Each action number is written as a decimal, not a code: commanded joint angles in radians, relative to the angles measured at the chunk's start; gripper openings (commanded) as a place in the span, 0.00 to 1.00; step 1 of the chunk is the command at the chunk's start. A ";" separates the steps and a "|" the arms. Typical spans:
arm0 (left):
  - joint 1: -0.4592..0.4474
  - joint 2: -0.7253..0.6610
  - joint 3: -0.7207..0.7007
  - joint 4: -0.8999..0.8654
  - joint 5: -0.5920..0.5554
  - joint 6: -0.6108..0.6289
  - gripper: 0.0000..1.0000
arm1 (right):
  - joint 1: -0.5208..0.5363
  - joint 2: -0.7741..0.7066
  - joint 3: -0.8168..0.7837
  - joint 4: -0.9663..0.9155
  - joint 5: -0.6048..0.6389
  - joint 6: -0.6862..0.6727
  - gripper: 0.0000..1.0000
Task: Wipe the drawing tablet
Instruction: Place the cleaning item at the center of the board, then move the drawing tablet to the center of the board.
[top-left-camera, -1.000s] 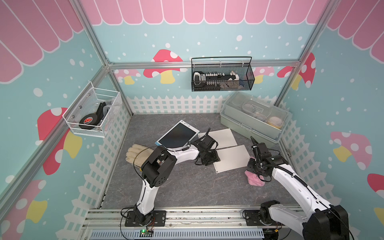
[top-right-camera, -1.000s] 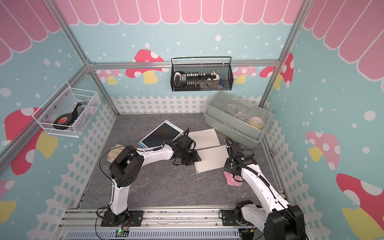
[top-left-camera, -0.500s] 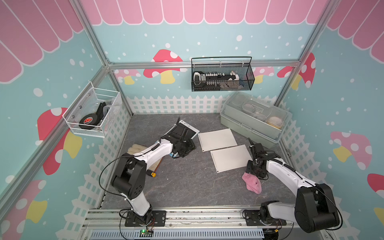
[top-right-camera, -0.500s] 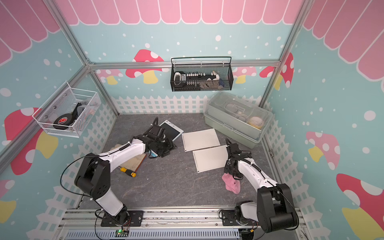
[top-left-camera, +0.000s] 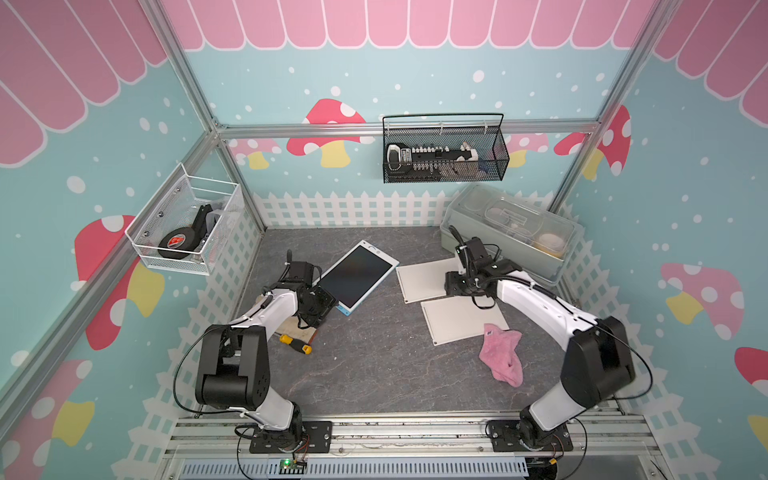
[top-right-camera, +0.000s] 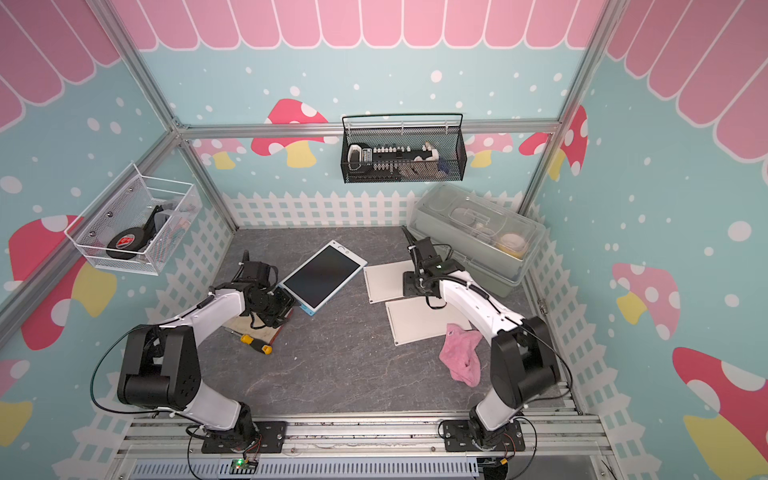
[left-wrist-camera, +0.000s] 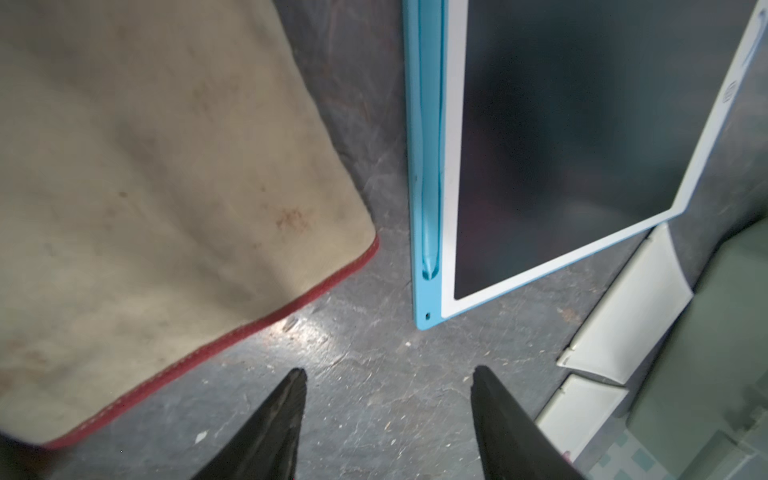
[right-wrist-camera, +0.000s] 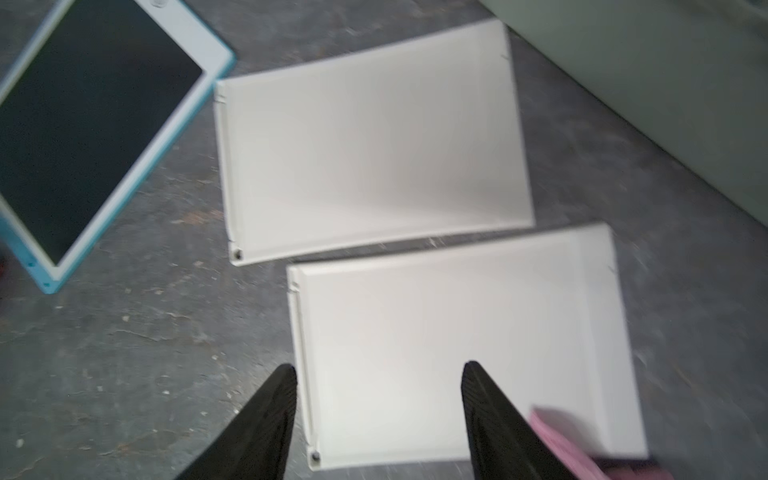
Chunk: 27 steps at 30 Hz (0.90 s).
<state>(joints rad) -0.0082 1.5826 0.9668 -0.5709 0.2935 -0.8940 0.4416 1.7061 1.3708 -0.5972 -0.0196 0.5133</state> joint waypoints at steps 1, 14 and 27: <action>0.019 0.059 0.088 0.066 0.037 -0.028 0.63 | 0.013 0.207 0.220 0.049 -0.238 -0.054 0.58; 0.034 0.283 0.298 -0.001 -0.017 -0.011 0.65 | 0.014 0.887 1.093 -0.097 -0.341 0.012 0.62; 0.034 0.341 0.324 -0.004 -0.063 0.009 0.66 | 0.007 1.073 1.220 0.005 -0.406 0.106 0.67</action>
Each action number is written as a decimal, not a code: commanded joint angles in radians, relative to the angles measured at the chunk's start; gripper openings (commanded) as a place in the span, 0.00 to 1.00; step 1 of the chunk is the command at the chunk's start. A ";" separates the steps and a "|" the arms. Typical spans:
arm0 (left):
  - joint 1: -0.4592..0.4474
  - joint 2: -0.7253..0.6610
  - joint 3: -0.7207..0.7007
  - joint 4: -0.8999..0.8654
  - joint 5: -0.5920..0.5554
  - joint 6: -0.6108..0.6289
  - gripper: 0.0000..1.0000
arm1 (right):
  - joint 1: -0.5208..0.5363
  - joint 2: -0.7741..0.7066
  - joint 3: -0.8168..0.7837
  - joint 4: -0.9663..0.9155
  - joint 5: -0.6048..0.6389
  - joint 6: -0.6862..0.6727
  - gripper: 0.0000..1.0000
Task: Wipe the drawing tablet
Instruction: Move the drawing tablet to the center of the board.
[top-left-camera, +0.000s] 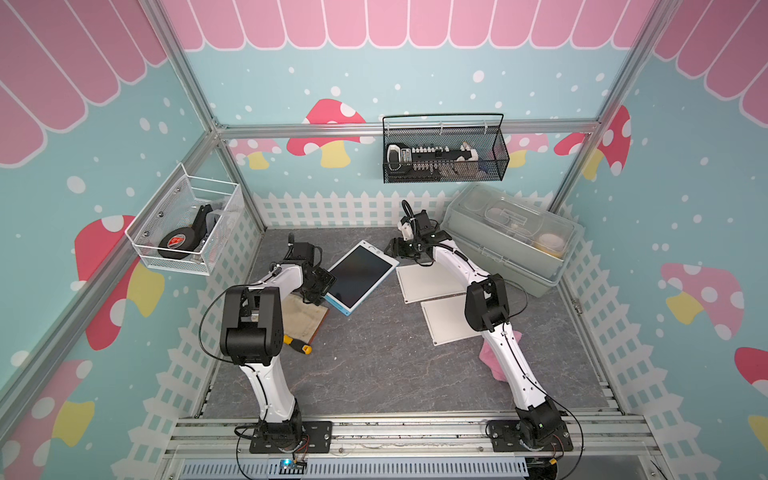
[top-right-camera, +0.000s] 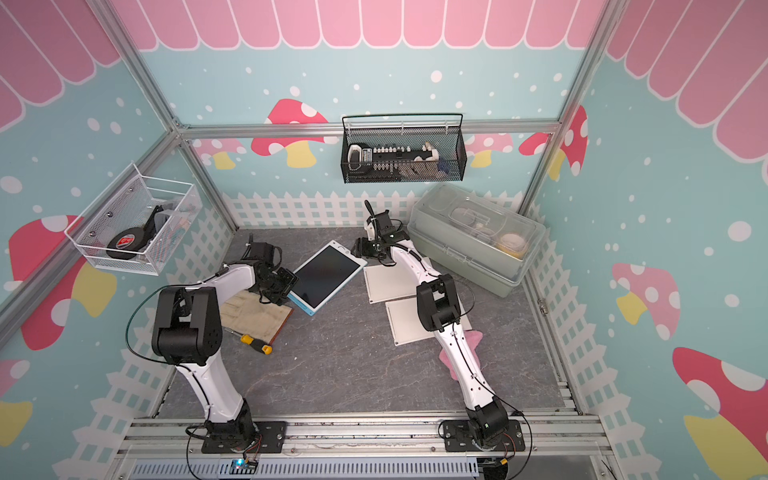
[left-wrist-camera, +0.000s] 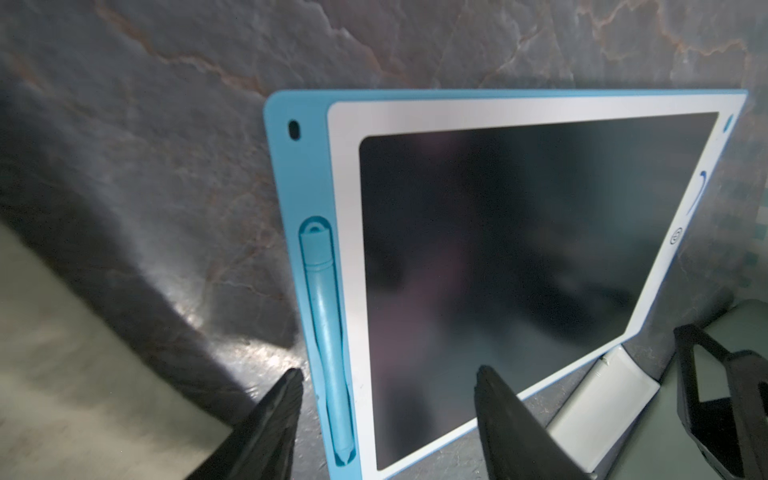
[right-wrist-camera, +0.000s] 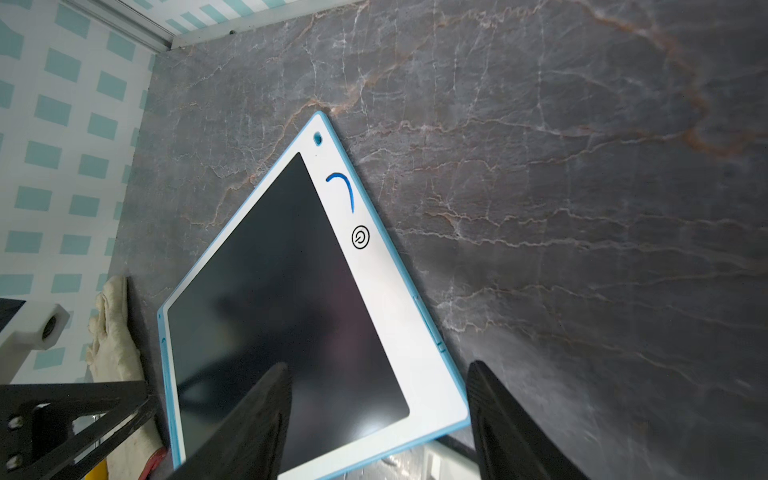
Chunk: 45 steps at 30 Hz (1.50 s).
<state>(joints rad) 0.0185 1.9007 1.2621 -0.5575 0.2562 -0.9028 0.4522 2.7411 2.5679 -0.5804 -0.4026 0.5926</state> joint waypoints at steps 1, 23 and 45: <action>0.007 0.028 0.030 -0.018 -0.030 0.018 0.66 | -0.004 0.042 0.024 -0.012 -0.018 0.026 0.67; 0.006 0.145 0.065 0.090 0.071 0.016 0.68 | -0.011 0.010 0.015 0.091 -0.337 0.071 0.59; 0.017 0.181 0.143 0.062 0.040 0.040 0.68 | -0.066 0.038 0.037 -0.166 0.068 -0.049 0.59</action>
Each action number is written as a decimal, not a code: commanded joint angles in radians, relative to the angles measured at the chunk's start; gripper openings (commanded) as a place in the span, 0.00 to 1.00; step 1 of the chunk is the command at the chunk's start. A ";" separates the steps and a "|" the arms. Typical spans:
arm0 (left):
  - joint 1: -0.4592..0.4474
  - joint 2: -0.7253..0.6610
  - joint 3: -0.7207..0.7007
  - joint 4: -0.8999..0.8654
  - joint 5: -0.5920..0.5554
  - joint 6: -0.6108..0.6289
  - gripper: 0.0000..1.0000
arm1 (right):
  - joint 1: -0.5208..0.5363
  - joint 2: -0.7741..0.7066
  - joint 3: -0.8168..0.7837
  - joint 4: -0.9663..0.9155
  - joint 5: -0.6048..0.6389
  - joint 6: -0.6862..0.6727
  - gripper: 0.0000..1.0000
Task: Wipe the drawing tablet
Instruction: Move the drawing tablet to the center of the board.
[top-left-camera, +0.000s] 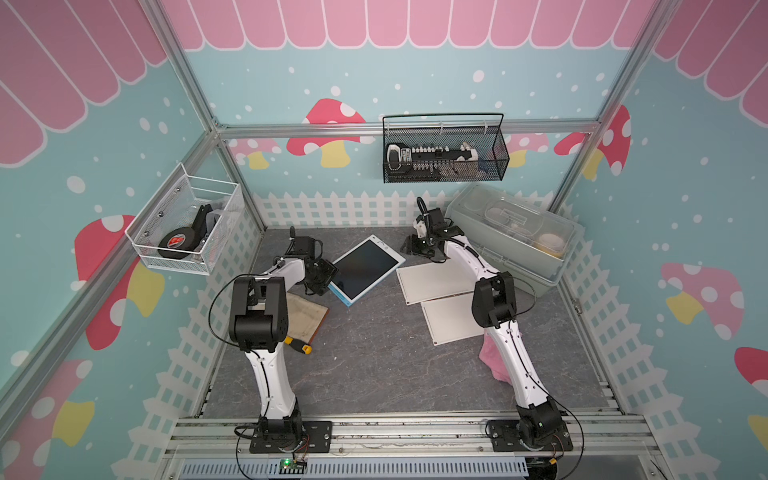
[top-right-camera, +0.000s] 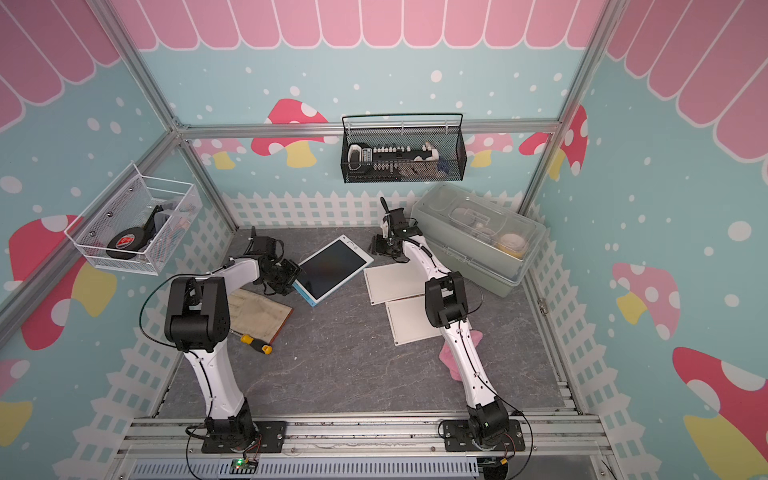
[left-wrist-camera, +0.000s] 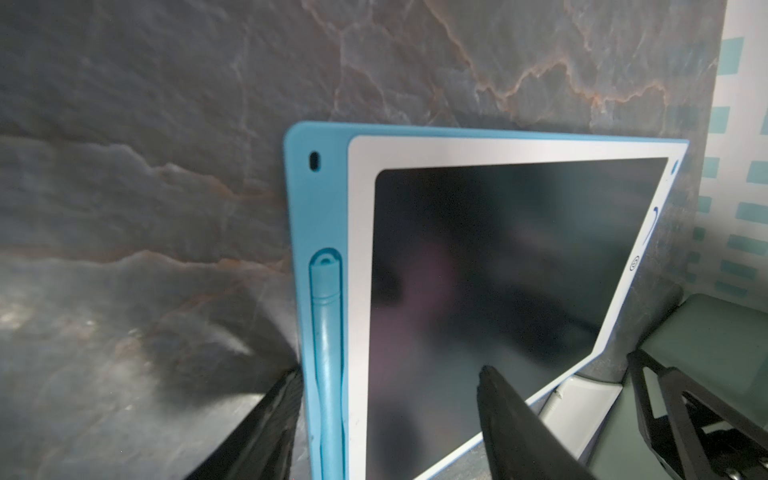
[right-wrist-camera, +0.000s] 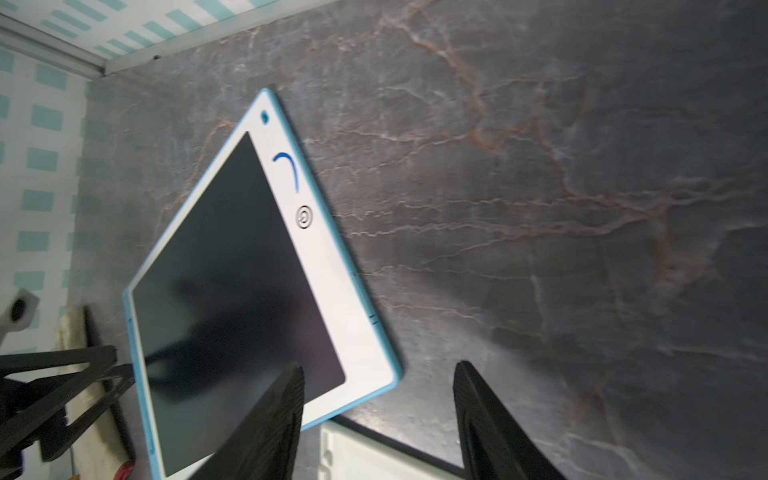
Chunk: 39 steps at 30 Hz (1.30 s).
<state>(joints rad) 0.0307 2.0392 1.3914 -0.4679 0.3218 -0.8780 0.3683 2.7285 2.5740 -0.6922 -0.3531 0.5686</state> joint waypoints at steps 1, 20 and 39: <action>0.008 0.049 0.021 -0.028 -0.026 0.012 0.68 | 0.018 0.060 0.041 -0.052 0.002 -0.019 0.59; 0.027 0.295 0.388 -0.044 0.060 0.022 0.68 | 0.046 0.089 0.041 0.145 -0.368 0.135 0.57; 0.025 0.293 0.332 -0.022 0.097 0.021 0.68 | 0.090 -0.153 -0.304 0.343 -0.367 0.257 0.53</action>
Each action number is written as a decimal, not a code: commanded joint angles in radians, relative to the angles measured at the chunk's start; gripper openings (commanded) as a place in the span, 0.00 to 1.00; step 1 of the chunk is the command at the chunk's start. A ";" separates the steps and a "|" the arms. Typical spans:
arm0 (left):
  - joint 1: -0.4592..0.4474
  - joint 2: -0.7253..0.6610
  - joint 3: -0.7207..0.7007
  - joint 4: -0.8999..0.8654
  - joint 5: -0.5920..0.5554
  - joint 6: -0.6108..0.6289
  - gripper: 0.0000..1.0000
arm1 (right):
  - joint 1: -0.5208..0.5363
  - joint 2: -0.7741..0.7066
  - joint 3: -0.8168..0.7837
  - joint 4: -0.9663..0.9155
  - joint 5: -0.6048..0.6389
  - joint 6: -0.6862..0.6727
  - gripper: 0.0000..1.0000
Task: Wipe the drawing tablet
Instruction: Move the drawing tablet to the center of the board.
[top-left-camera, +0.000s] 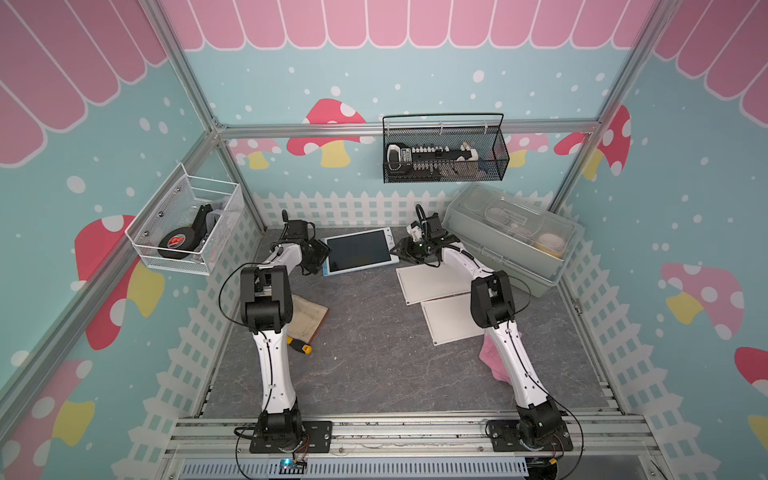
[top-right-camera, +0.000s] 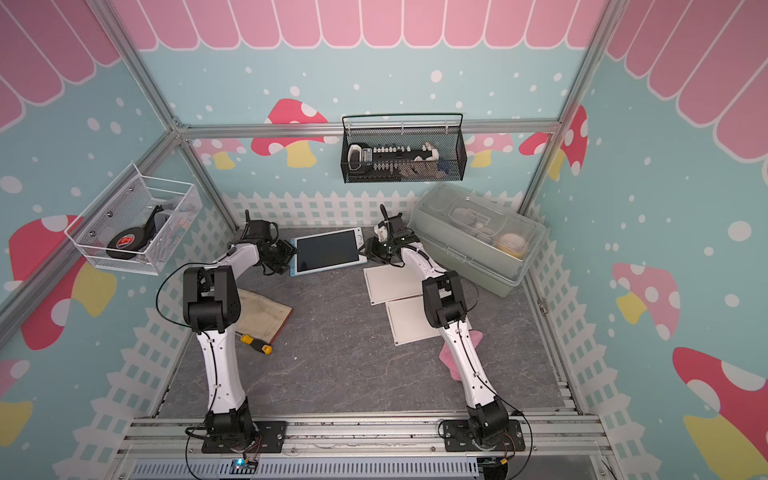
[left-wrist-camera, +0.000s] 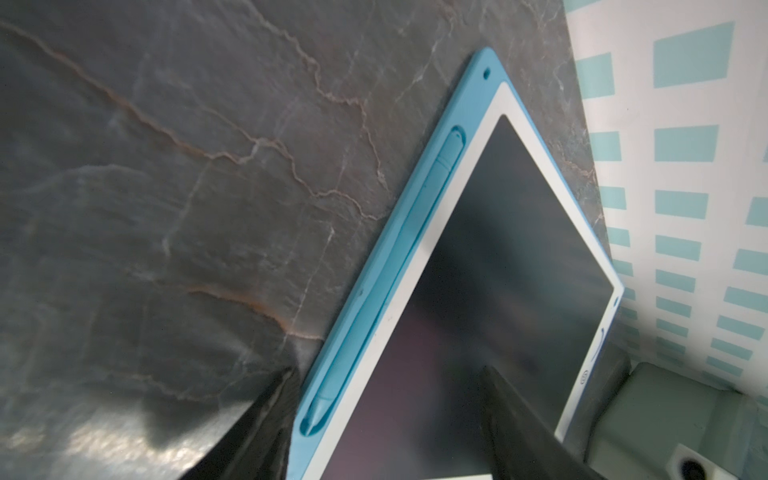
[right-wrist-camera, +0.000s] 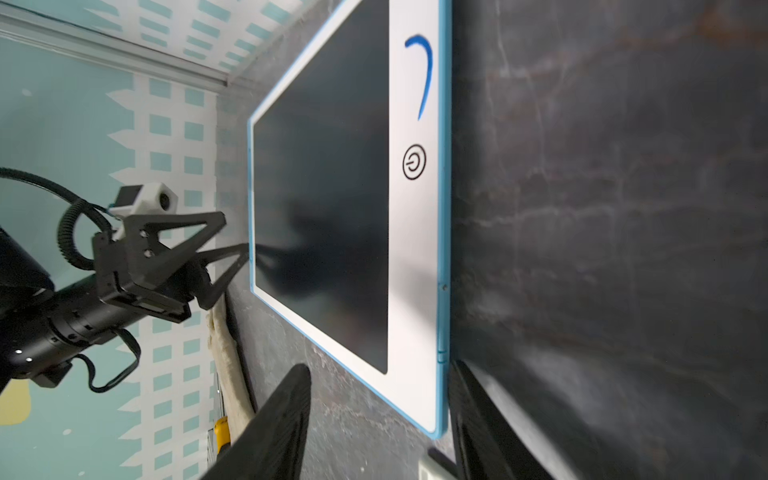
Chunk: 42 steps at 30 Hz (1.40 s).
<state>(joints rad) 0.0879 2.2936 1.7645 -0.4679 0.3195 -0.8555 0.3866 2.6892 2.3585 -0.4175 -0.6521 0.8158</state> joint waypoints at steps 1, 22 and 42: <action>-0.034 0.033 -0.050 -0.022 0.100 -0.001 0.68 | 0.071 -0.156 -0.162 0.088 -0.054 0.004 0.54; -0.107 -0.106 -0.260 0.034 0.095 -0.041 0.68 | 0.075 -0.464 -0.724 0.255 0.034 0.010 0.54; -0.212 -0.385 -0.603 0.055 0.058 -0.088 0.68 | 0.075 -0.712 -1.013 0.223 0.048 -0.032 0.54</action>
<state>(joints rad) -0.0658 1.9251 1.2114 -0.3470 0.2768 -0.8974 0.4290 2.0403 1.3643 -0.2466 -0.5156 0.7944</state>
